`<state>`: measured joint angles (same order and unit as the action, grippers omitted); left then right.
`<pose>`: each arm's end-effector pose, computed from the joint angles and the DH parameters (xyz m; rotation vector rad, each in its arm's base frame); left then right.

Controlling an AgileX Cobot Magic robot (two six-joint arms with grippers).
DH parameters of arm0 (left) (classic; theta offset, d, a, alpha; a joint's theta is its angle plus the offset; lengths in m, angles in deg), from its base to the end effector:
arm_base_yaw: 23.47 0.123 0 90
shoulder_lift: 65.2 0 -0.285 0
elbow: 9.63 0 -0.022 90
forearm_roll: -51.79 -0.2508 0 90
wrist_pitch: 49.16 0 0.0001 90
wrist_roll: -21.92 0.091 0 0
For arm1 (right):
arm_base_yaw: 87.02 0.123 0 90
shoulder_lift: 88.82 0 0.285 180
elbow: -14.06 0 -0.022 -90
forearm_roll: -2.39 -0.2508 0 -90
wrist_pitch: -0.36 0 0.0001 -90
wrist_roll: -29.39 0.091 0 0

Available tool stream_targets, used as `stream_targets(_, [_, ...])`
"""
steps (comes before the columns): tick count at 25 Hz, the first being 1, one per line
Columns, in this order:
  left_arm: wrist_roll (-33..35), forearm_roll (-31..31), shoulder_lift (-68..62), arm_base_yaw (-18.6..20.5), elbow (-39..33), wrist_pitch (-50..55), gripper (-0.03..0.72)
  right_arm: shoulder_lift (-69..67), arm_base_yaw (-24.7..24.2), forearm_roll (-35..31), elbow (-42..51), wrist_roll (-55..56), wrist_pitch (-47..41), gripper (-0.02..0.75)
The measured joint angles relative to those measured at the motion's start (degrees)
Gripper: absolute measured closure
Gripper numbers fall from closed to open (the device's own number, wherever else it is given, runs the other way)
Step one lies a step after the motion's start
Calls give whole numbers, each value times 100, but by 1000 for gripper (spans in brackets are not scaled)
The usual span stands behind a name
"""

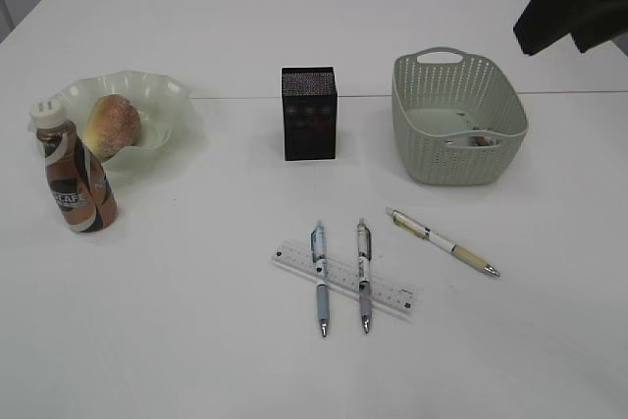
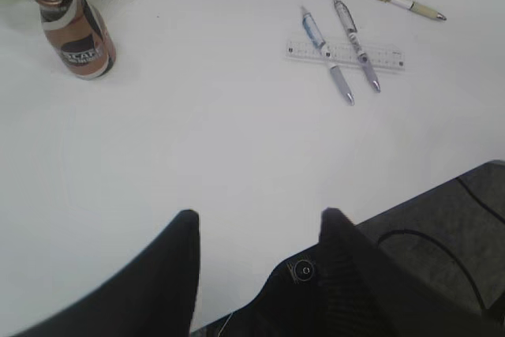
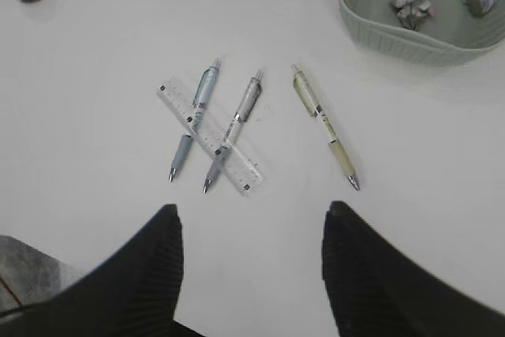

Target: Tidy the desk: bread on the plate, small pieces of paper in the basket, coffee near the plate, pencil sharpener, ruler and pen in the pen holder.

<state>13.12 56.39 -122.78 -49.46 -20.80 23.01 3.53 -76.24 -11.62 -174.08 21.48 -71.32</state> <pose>0.1140 -0.0633 0.4045 0.3754 2.4626 -0.3656 0.2655 0.0718 0.3978 -0.4039 2.5947 0.3491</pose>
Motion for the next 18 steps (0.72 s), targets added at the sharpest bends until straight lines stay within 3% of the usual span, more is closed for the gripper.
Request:
stream_targets(4, [-9, -143, 141, 0, -242, 9, 344, -280, 62, -281, 0, -961, 13, 321])
stream_targets(8, [-9, -273, 141, 0, -291, 9, 349, -777, 443, -210, 0, -1583, 373, 321])
stream_targets(18, [-9, 101, 144, 0, -291, 9, 349, -2676, 1489, 1003, -11, -1865, 813, 321])
